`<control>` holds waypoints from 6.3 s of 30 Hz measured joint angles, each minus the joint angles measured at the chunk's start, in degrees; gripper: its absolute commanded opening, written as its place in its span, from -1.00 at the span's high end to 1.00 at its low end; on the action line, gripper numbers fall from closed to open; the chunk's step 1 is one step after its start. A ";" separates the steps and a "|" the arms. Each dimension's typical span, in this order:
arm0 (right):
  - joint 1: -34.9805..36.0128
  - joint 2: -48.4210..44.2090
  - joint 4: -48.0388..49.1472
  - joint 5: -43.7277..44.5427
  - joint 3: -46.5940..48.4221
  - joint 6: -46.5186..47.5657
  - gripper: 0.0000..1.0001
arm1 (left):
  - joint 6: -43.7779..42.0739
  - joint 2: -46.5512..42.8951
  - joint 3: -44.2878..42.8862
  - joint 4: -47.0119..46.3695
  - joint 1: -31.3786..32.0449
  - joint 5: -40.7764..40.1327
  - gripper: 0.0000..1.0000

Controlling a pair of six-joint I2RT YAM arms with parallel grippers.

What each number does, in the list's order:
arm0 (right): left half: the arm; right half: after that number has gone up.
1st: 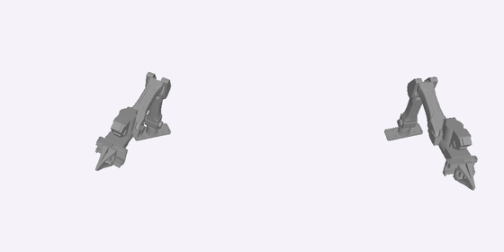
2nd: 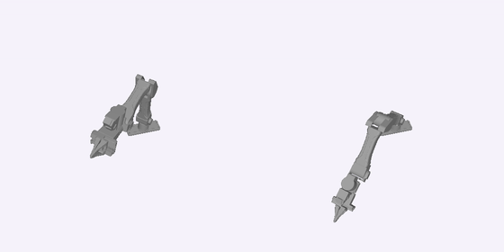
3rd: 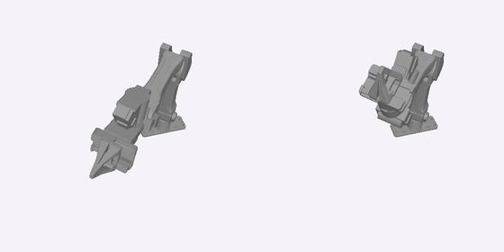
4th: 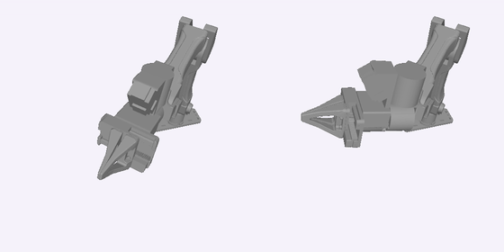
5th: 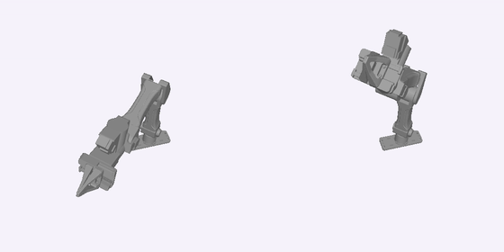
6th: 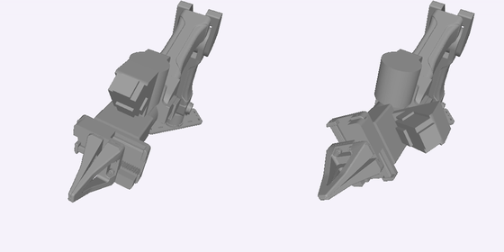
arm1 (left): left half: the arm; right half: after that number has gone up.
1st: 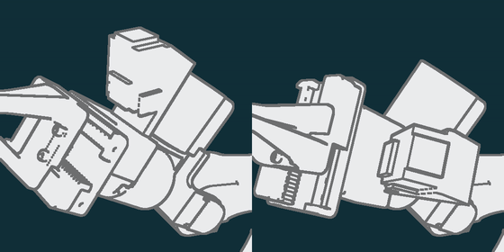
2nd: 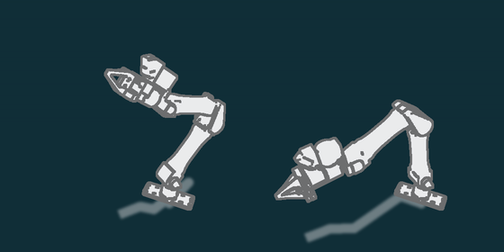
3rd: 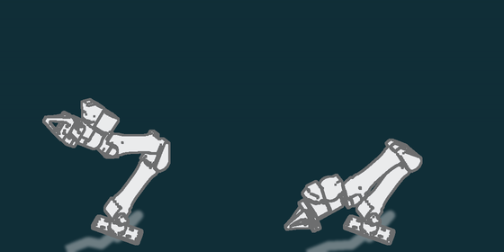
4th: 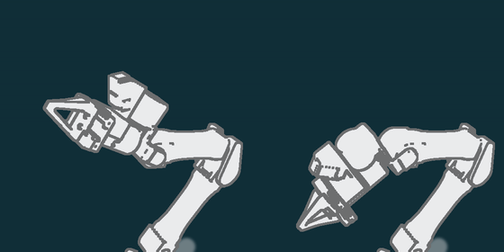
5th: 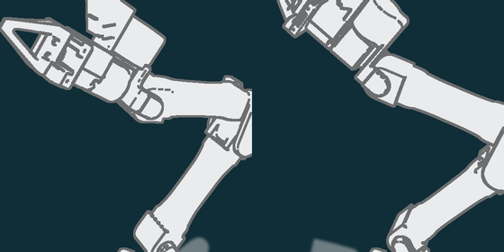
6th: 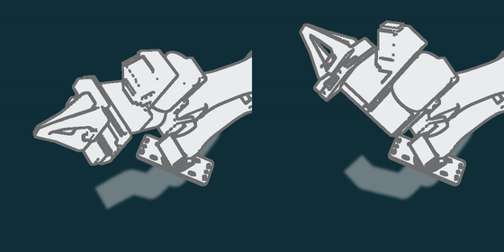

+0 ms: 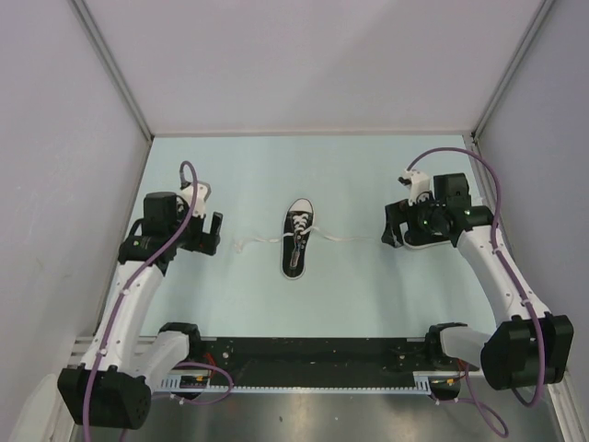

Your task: Tie the shoes

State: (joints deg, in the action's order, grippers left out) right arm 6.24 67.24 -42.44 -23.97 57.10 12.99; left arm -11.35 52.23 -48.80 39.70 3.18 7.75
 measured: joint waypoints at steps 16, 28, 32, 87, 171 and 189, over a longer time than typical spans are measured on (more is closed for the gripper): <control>3.06 7.80 4.26 2.34 0.00 1.70 -0.99 | -17.88 14.78 -2.89 -6.62 0.02 10.23 -0.99; 13.27 19.80 10.38 9.84 0.00 3.80 -0.99 | -28.37 32.24 -1.22 -12.66 6.99 15.45 -0.42; 15.06 23.26 12.52 11.28 0.02 3.78 -0.97 | -29.88 36.74 -1.22 -12.61 7.19 15.17 -0.15; 19.65 19.58 31.10 1.90 13.31 -18.84 1.00 | -35.56 -1.92 5.66 -6.67 15.32 27.02 1.00; 53.96 45.46 36.41 11.08 22.40 -6.84 0.05 | -8.13 61.35 -27.04 -12.09 8.22 28.28 0.85; 54.51 54.18 45.16 15.30 22.40 -9.75 0.59 | -7.91 62.14 -27.08 -12.13 7.32 30.01 0.81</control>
State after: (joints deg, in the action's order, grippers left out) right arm 60.75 121.43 2.72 -8.67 79.50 3.25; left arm -19.27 114.37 -75.88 27.57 10.50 37.76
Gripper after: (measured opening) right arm 0.375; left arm 0.093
